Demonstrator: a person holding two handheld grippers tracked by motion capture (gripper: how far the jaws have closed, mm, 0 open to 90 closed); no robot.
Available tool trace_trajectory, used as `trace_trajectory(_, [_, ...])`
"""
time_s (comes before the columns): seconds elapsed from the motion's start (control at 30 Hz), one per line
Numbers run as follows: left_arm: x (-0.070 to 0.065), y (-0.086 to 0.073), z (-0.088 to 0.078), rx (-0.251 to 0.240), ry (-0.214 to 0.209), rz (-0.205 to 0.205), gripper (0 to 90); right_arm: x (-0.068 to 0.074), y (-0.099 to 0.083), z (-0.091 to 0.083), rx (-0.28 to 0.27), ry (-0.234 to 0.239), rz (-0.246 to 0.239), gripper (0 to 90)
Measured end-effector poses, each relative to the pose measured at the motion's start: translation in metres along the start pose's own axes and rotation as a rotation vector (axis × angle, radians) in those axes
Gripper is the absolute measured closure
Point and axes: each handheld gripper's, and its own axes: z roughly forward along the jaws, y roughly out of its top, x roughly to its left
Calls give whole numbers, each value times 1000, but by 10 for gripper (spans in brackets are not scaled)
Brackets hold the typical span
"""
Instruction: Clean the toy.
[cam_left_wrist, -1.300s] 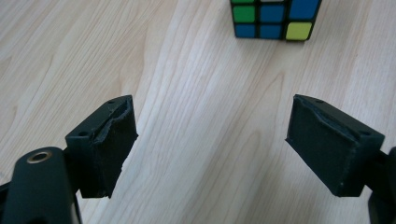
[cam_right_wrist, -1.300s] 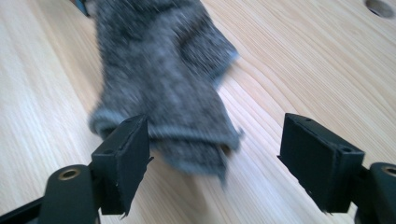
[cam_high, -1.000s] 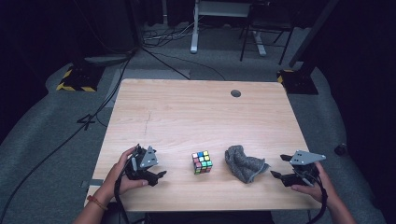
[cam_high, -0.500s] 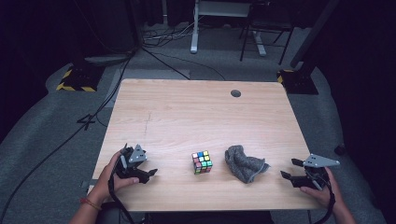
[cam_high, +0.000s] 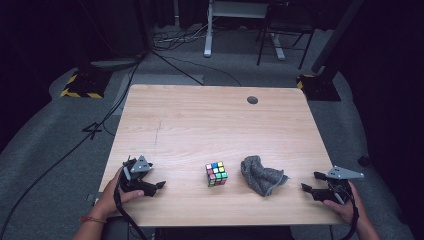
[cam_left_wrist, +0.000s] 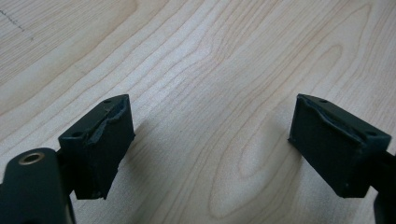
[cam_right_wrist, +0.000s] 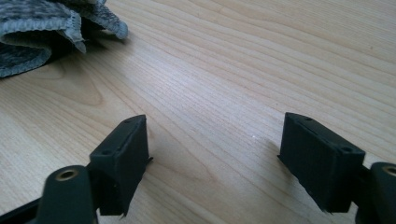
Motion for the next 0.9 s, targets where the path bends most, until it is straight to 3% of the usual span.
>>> trace_trajectory(0.9, [0, 0, 1, 1, 7, -11, 139, 2, 2, 2, 0, -22, 7, 235])
